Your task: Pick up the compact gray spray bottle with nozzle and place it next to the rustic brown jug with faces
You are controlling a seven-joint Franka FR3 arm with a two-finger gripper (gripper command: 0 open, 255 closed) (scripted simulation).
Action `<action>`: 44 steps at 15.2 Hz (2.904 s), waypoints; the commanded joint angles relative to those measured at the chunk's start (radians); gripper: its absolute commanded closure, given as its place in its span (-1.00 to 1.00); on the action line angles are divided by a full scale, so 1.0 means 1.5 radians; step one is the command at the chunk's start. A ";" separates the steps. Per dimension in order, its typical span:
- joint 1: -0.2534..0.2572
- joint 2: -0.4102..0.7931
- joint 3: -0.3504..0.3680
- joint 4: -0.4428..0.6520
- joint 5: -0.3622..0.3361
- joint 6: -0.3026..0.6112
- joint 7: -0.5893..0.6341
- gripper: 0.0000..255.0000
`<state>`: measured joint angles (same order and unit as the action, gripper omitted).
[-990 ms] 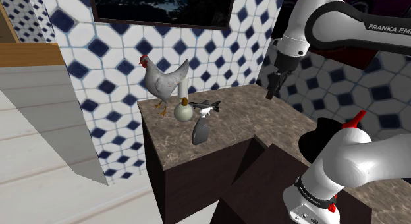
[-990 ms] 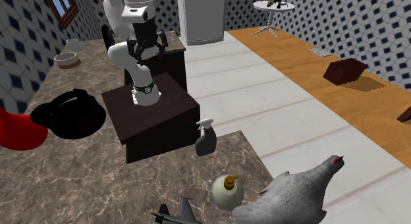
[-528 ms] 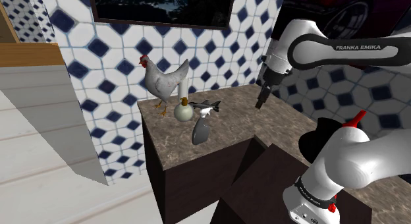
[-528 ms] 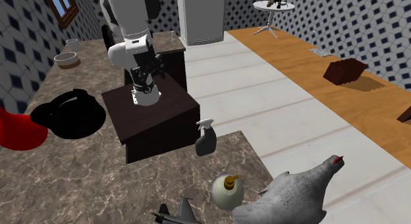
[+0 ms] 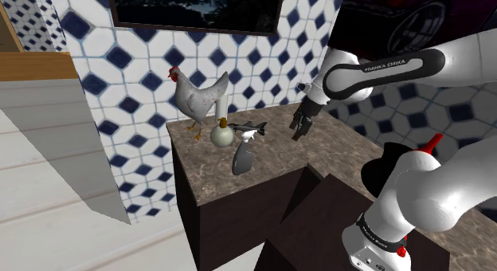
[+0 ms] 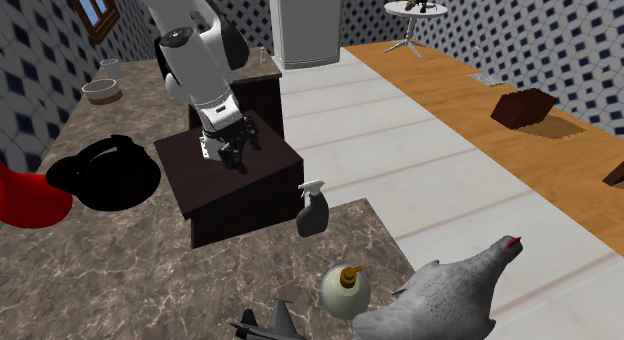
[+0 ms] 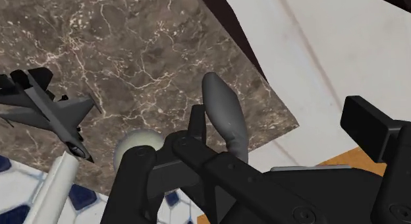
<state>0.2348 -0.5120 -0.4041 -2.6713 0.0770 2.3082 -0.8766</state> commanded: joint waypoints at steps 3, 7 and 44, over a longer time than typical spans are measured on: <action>0.109 0.125 -0.101 0.036 0.113 0.091 -0.204 -1.00; 0.228 0.259 -0.193 0.098 0.310 0.115 -0.455 -1.00; 0.237 0.540 -0.136 0.270 0.667 0.019 -0.850 1.00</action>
<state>0.5863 0.3092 -0.6036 -2.2642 1.0906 2.3366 -2.1622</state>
